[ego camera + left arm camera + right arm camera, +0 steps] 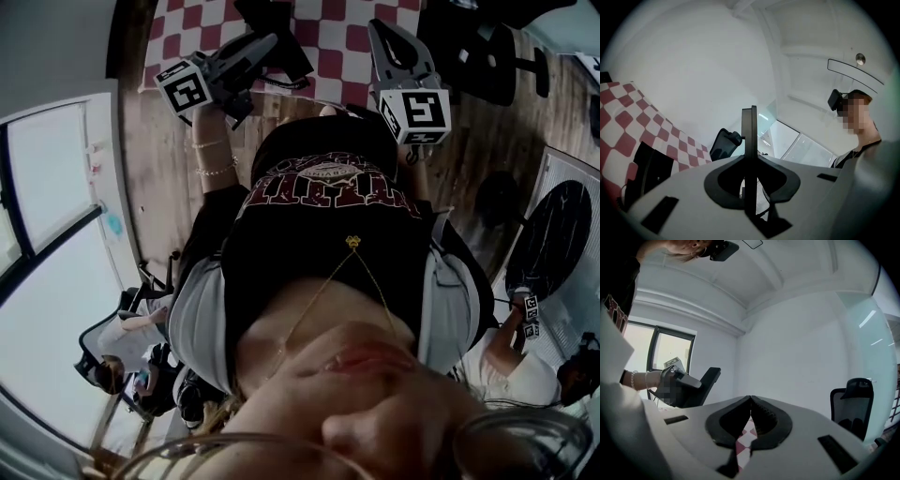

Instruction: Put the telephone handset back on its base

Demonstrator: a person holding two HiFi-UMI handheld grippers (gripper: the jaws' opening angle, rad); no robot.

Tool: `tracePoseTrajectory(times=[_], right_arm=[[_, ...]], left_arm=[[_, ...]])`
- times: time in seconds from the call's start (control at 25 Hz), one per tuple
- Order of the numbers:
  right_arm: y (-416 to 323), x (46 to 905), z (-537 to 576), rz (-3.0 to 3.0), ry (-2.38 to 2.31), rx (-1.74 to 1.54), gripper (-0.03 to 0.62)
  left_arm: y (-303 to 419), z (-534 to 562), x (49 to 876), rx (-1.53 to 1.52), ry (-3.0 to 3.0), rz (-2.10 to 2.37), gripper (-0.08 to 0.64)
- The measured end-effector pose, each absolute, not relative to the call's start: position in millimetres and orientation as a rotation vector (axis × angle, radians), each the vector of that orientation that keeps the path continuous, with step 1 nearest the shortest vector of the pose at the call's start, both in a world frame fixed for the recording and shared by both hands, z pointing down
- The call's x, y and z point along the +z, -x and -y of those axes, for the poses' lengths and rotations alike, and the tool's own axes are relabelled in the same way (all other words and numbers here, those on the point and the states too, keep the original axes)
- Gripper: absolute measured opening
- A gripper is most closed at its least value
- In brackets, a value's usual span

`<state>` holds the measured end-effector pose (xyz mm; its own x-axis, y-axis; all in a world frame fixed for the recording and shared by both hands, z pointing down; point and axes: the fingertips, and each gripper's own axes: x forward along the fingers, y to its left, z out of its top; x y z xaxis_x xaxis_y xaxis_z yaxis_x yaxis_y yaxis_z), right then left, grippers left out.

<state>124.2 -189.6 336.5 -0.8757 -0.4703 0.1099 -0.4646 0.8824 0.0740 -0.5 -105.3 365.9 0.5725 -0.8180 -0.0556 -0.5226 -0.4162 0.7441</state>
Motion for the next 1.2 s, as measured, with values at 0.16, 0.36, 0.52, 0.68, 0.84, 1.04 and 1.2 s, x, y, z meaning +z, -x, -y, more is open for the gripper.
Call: tracePoseTrajectory(times=[0.16,0.36,0.52,0.68,0.84,1.04,1.2], right_arm=[[-126,337,194,2.916,-0.760,-0.071,0.018],[-132,337,192,2.896,-0.836,-0.071,0.018],[-118,342,213,2.863,-0.903,-0.031,0.018],[-95,343,213,2.836,-0.957,-0.025,0.018],[-68,343,209,2.804,-1.023,-0.015,0.018],[-34,347,204,2.771,-1.077,0.001,0.018],[-34,348,197,2.745,-1.123,0.002,0.018]], left_arm=[[2,115,367,-0.542,-2.124,1.042,0.081],[-3,117,368,-0.513,-2.154,0.974,0.081],[9,140,372,-0.468,-2.159,0.892,0.081],[30,141,373,-0.433,-2.175,0.826,0.081],[60,135,376,-0.399,-2.178,0.774,0.081],[95,135,380,-0.353,-2.187,0.716,0.081],[95,133,383,-0.331,-2.183,0.660,0.081]])
